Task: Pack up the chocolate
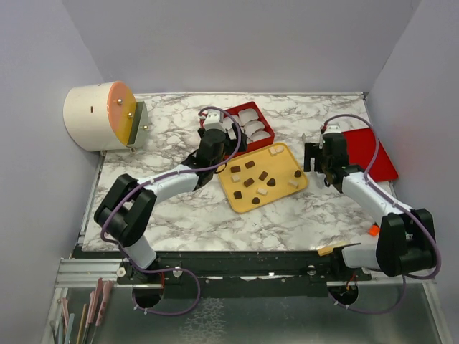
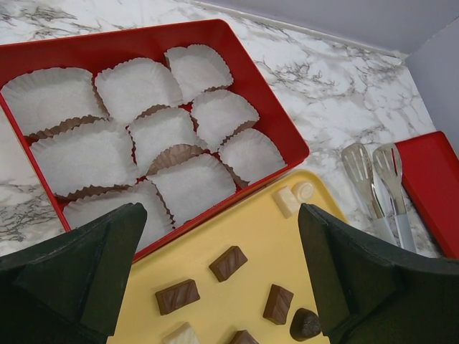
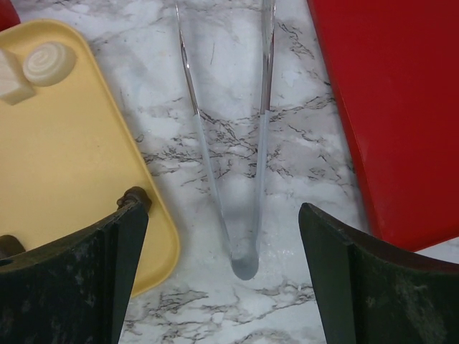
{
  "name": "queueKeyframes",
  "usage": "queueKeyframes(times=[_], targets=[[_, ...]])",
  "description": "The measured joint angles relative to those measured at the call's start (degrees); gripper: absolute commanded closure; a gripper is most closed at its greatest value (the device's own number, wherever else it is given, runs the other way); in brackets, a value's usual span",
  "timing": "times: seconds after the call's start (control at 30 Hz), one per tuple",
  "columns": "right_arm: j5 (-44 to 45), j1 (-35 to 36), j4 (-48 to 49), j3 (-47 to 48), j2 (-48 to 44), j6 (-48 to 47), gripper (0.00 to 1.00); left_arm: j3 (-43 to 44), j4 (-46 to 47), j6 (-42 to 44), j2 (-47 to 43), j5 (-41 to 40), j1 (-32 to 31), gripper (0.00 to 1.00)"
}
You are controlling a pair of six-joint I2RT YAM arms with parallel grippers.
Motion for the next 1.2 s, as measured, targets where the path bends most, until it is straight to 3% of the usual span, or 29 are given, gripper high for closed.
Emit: queueKeyframes(times=[0.5, 1.2], targets=[[-0.68, -3.67, 10.14, -0.66, 9.2, -2.6, 0.08, -0.83, 3.28, -0.2, 0.17, 0.0, 0.0, 0.02], [-8.2, -5.88, 10.71, 2.8, 17.66, -3.02, 0.09, -1.51, 4.57, -1.46, 0.72, -0.04, 0.0, 0.03]])
